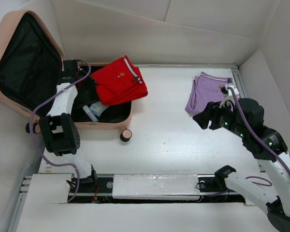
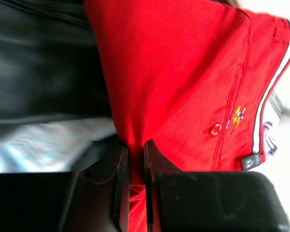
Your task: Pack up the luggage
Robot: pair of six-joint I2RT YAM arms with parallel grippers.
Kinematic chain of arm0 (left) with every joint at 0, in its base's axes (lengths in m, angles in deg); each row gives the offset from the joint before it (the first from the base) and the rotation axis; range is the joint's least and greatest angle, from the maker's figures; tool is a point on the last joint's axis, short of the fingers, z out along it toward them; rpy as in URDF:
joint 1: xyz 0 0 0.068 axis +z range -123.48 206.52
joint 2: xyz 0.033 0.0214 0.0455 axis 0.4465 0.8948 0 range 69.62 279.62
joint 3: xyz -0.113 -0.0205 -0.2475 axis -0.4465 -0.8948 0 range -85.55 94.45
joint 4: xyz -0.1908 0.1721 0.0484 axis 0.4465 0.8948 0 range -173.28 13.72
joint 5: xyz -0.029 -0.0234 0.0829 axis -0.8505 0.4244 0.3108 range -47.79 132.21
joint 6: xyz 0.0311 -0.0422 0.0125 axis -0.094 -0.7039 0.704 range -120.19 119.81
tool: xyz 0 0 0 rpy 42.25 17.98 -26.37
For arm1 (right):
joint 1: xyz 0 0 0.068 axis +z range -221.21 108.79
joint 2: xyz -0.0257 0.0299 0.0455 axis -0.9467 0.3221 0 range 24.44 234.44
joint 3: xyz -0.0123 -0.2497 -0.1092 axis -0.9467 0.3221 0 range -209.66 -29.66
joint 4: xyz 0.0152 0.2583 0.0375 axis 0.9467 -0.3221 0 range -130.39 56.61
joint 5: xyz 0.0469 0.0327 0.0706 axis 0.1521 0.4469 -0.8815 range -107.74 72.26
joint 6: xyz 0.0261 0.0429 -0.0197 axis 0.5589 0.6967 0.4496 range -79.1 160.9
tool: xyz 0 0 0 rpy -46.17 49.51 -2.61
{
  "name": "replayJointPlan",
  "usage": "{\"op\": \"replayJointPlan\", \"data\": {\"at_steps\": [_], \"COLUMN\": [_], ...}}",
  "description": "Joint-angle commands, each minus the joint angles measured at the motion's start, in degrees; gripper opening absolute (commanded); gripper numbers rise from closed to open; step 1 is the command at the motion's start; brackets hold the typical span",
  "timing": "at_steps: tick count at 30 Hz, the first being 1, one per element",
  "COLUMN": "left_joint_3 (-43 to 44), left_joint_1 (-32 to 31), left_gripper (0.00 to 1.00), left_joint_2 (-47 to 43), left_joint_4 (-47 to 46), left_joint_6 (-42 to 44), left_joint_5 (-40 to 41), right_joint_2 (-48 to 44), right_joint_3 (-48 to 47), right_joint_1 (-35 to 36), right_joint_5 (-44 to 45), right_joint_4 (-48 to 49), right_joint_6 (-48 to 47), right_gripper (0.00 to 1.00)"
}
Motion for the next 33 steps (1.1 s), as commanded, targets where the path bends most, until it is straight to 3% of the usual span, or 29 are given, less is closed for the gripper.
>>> {"op": "replayJointPlan", "data": {"at_steps": [1,10,11,12,14,16,17,18,21,24,25,26,28,29,33], "left_joint_3": [-0.4,8.7,9.3,10.6,10.1,6.9,5.0,2.9,-0.7,1.2,1.9,3.9,6.1,8.5,17.6], "left_joint_1": [6.4,11.9,12.6,12.6,12.6,12.1,11.5,9.1,2.4,-14.2,-23.9,-28.7,-39.4,-41.9,-49.3], "left_gripper": [0.00,0.00,0.04,0.32,0.63,0.78,0.81,0.82,0.85,0.82,0.82,0.82,0.82,0.82,0.80], "left_joint_2": [-2.4,3.2,3.8,3.9,1.9,-1.5,-3.9,-9.4,-15.2,-15.1,-11.9,-9.8,-2.3,0.4,14.8], "left_joint_4": [-6.0,2.7,3.5,4.4,4.6,3.7,0.3,-2.0,-5.9,-5.6,-5.6,-5.0,-5.0,-5.0,-6.4], "left_joint_6": [5.6,11.3,11.3,11.3,10.1,7.6,6.2,4.7,3.4,2.3,2.3,0.2,-1.7,-2.9,-6.3], "left_joint_5": [-1.0,7.3,8.1,9.2,8.7,8.1,8.1,8.1,9.8,12.4,13.1,14.6,17.3,17.3,16.5], "right_joint_2": [0.2,0.2,0.2,0.2,0.2,0.9,1.4,1.4,3.7,5.3,5.9,5.9,5.9,5.9,5.9], "right_joint_3": [-0.3,0.2,0.8,0.8,0.8,1.4,1.4,1.4,-0.4,-2.6,-4.7,-6.0,-10.7,-12.3,-17.6], "right_joint_1": [0.4,0.4,0.4,0.4,0.4,0.4,0.4,0.4,0.4,-0.9,-0.9,-1.6,-2.1,-2.1,-2.6], "right_joint_5": [-0.8,-0.8,-0.2,0.3,0.8,0.8,1.6,2.1,5.0,8.7,11.2,12.5,15.5,16.4,18.8], "right_joint_4": [3.8,3.2,3.2,3.2,3.2,3.2,3.2,3.2,3.2,2.6,2.0,2.0,0.7,-0.6,-3.9], "right_joint_6": [-0.7,-0.2,-0.2,-0.2,0.4,0.4,1.0,1.1,1.8,3.2,3.3,3.9,4.5,4.5,4.5], "right_gripper": [0.61,0.61,0.61,0.63,0.65,0.68,0.70,0.70,0.71,0.65,0.57,0.52,0.31,0.20,0.18]}}
